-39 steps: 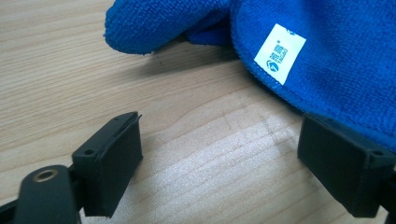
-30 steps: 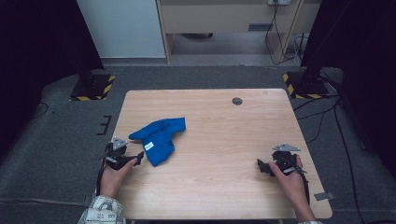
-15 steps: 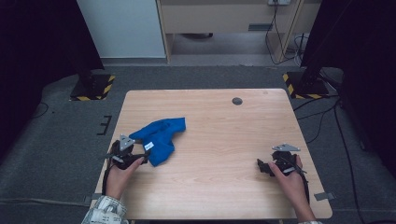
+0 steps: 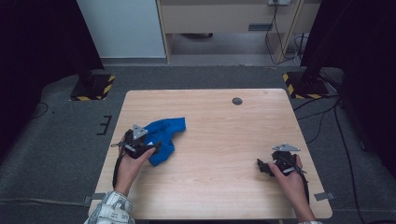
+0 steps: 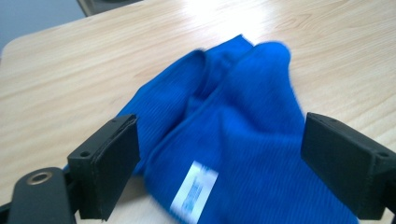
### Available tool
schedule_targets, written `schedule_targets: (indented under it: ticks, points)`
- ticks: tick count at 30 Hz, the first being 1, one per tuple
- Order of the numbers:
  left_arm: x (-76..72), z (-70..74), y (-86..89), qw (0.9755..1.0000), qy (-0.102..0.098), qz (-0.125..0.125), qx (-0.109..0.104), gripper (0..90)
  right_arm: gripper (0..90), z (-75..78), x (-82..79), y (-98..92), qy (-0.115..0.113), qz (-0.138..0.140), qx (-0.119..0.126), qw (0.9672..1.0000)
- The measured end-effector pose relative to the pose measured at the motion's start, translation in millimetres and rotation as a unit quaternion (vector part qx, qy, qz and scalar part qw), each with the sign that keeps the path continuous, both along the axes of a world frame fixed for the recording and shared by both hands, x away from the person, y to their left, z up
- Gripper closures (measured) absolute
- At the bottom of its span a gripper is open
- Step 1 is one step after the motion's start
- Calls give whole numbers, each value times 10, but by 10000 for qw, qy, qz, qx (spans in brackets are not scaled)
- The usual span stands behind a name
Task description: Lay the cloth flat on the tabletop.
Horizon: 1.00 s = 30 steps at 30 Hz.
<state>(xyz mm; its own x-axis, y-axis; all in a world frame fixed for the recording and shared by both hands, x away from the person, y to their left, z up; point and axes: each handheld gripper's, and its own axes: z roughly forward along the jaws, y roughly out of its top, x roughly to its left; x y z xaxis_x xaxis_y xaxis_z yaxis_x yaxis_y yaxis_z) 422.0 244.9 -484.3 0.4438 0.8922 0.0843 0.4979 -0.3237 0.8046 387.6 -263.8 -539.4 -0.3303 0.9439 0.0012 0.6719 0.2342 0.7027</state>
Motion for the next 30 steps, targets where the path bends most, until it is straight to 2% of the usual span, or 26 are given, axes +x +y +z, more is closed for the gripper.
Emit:
schedule_targets:
  ticks: [4, 6, 11, 13, 14, 15, 18, 25, 30]
  points:
    - [130, 11, -153, 9999, 49, -130, -19, 103, 4, -1, -2, 6, -4, -24, 8, 10000]
    - [184, 2, -210, 9998, 81, -180, 51, 102, 4, -1, -1, 5, -7, -17, 2, 10000]
    - [299, -51, -245, 9998, 163, -142, 49, 98, 4, -1, -4, 9, -10, -35, -1, 10000]
    - [332, -110, -222, 9995, 304, -68, -107, 91, 4, -2, -7, 11, -17, -46, -11, 10000]
    - [332, -110, -222, 9995, 304, -68, -107, 91, 4, -2, -7, 11, -17, -46, -11, 10000]
    - [337, -135, -214, 9991, 349, -58, -231, 91, 4, -1, -7, 12, -9, -51, -1, 10000]
    - [346, -219, -220, 9990, 435, -61, -66, 88, 4, -2, -7, 12, -17, -44, -8, 10000]
    - [383, -279, -268, 9991, 423, -70, 26, 80, 4, -2, -12, 19, -11, -69, 0, 10000]
    - [436, -369, -260, 9985, 541, -23, 116, 96, 4, -1, -15, 23, -8, -89, 3, 10000]
